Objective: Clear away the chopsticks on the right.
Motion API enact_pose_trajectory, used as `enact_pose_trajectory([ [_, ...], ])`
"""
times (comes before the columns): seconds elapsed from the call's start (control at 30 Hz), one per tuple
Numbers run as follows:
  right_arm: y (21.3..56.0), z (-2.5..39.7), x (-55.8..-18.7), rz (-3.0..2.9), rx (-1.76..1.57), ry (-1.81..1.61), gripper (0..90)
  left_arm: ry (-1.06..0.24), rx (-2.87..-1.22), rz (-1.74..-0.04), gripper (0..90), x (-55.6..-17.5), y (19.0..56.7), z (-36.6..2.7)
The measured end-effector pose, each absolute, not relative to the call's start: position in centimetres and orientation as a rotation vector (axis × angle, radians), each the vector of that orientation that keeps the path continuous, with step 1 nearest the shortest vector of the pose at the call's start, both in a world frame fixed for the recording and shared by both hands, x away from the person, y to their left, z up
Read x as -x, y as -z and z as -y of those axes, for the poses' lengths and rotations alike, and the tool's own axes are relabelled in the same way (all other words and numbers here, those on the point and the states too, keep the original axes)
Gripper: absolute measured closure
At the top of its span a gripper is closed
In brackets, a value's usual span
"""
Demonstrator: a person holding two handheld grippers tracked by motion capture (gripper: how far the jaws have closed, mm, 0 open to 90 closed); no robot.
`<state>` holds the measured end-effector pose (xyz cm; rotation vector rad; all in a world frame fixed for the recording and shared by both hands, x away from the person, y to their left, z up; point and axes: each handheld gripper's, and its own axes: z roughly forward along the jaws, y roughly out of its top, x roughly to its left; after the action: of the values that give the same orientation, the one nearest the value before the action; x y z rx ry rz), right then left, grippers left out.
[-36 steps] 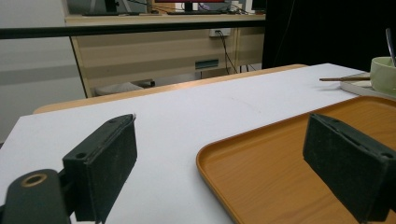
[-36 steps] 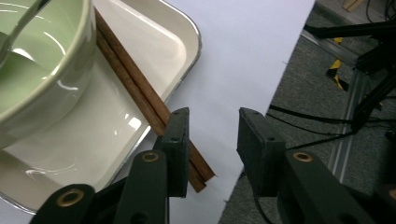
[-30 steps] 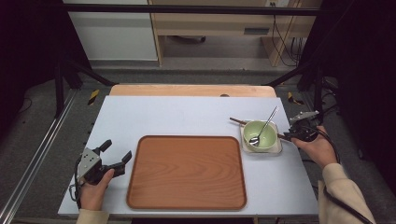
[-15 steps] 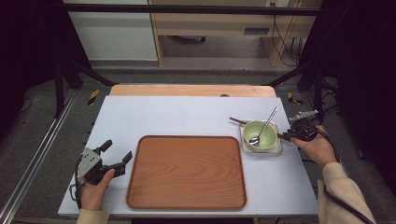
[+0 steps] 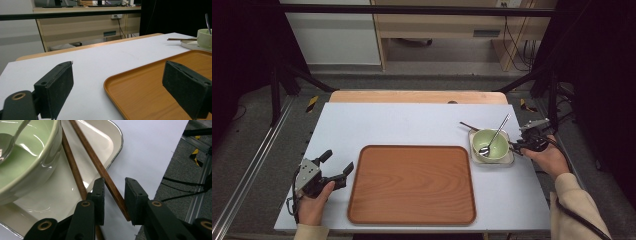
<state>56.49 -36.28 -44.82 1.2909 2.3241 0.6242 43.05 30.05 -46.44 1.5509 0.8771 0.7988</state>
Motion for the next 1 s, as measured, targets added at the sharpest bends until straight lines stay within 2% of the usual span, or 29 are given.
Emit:
enact_pose_trajectory([
  [0.27, 44.9, 36.2, -56.3, -2.356, -1.285, -0.632, 77.3, -0.799, -1.552, -0.877, 9.6, -43.1, 46.4, -30.1],
  [0.37, 44.9, 36.1, -56.1, -2.364, -1.282, -0.653, 84.2, -0.8, -1.551, -0.877, 9.6, -43.1, 46.4, -30.1],
  [0.7, 44.5, 36.1, -55.6, -2.296, -1.293, -0.706, 84.7, -0.804, -1.546, -0.88, 9.6, -43.0, 46.4, -30.2],
  [1.0, 41.9, 37.0, -53.9, -2.13, -1.395, -0.701, 84.7, -0.81, -1.543, -0.88, 9.6, -43.0, 46.4, -30.3],
])
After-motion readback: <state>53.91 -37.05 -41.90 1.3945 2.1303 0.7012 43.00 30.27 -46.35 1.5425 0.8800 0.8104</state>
